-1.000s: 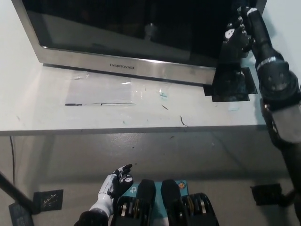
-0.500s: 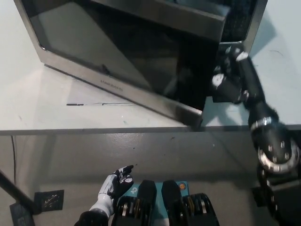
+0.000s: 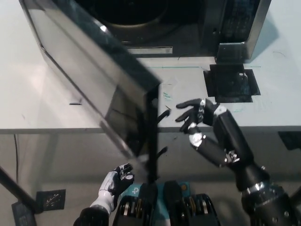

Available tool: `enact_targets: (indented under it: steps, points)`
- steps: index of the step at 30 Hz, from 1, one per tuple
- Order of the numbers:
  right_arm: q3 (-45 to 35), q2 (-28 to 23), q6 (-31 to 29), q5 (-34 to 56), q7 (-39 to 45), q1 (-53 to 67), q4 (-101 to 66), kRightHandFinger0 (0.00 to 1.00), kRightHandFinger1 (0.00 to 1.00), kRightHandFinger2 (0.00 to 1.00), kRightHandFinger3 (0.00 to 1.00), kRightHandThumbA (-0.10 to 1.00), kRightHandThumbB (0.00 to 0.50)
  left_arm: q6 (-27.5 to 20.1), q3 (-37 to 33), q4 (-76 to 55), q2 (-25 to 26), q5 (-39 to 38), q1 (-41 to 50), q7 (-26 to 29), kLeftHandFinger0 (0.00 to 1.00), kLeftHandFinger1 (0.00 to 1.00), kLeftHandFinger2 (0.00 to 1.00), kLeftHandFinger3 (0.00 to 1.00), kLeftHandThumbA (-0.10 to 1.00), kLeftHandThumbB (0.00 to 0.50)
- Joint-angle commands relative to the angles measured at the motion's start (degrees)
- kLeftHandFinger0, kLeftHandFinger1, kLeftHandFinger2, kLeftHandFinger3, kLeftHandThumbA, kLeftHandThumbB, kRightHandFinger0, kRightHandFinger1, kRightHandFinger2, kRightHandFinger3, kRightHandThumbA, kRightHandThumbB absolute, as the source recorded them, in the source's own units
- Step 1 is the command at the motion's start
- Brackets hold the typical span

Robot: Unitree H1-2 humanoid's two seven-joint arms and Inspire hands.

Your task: A microwave is kept infront of the robot with its door slightly ajar. The robot uses its right hand to push the door towards the left to open it.

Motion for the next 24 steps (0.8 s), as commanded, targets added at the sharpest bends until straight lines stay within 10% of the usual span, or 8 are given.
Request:
enact_targets:
  steps: [1, 16, 24]
  points:
    - [1.5, 2.1, 0.1, 1.5, 1.5, 1.3, -3.2, 0.32, 0.35, 0.44, 0.6, 0.09, 0.15, -0.9, -0.1, 0.0, -0.2, 0.0, -2.1, 0.5, 0.9, 0.9, 0.91, 0.78, 0.1, 0.194]
    - [4.1, 4.8, -0.3, -1.0, 2.6, 0.4, -1.3, 0.25, 0.29, 0.37, 0.55, 0.16, 0.167, -3.1, -0.1, 1.6, -0.2, -0.6, -3.6, -1.2, 0.95, 0.93, 0.91, 0.72, 0.15, 0.24]
    - [-1.0, 2.3, -1.8, 2.1, 2.1, 4.6, -1.3, 0.31, 0.32, 0.41, 0.59, 0.16, 0.146, -2.0, 0.0, 2.2, -0.2, -0.3, -4.3, -0.2, 0.9, 0.87, 0.87, 0.75, 0.1, 0.177]
